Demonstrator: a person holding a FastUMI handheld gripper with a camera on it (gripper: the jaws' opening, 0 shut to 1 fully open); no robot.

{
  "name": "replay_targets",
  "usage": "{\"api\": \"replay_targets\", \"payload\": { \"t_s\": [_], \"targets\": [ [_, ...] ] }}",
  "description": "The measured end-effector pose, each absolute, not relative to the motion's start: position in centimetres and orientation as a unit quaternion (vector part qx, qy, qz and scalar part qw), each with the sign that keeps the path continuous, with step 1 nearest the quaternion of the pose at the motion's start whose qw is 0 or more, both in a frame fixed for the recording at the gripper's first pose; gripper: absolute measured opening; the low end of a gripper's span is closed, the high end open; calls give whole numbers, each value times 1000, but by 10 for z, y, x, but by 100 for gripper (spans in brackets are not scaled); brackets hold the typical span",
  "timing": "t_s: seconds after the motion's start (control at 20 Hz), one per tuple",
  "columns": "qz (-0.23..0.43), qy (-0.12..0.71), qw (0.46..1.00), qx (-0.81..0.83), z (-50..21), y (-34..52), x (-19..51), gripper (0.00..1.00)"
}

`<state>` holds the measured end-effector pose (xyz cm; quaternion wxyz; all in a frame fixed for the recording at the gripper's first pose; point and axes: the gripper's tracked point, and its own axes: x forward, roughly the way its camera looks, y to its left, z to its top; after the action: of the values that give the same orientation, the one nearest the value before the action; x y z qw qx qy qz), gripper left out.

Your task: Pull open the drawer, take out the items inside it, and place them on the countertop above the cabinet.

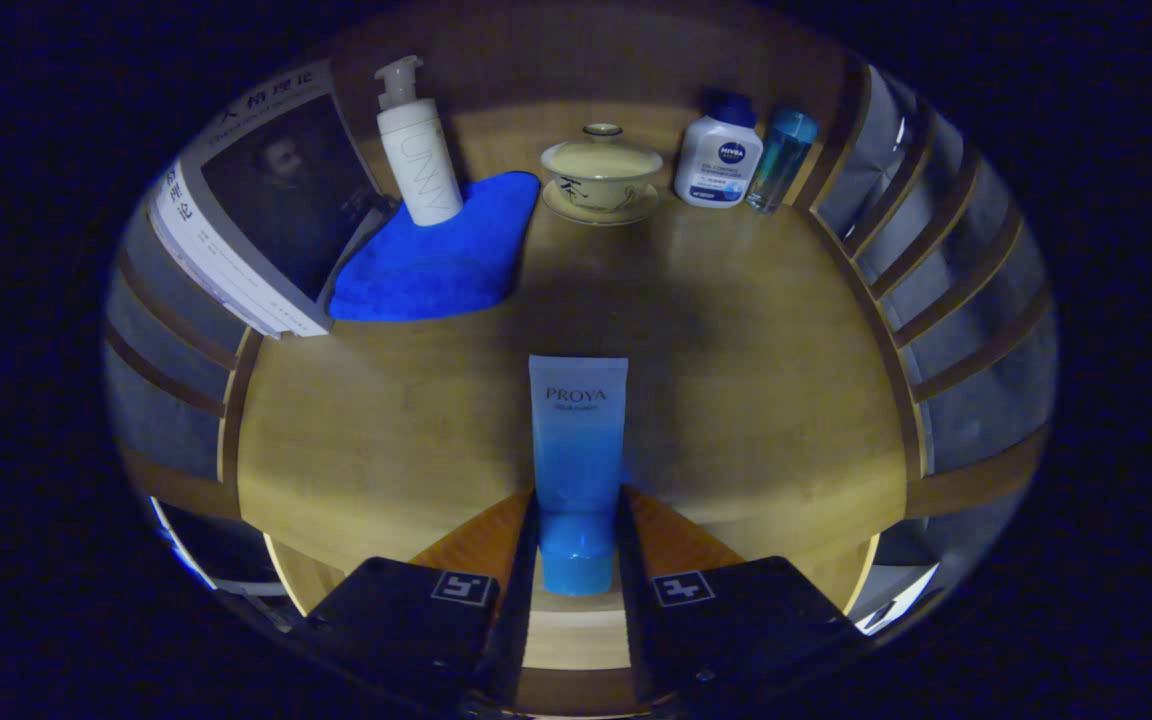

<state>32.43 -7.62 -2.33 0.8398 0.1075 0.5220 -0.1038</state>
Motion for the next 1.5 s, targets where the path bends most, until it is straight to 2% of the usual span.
{"api": "replay_targets", "payload": {
  "t_s": [0.25,0.95,1.5],
  "targets": [
    [-113,509,844,124,-21,-81,322,54],
    [-95,475,868,107,10,-58,284,53],
    [-75,394,912,91,50,-30,211,53]
  ]
}}
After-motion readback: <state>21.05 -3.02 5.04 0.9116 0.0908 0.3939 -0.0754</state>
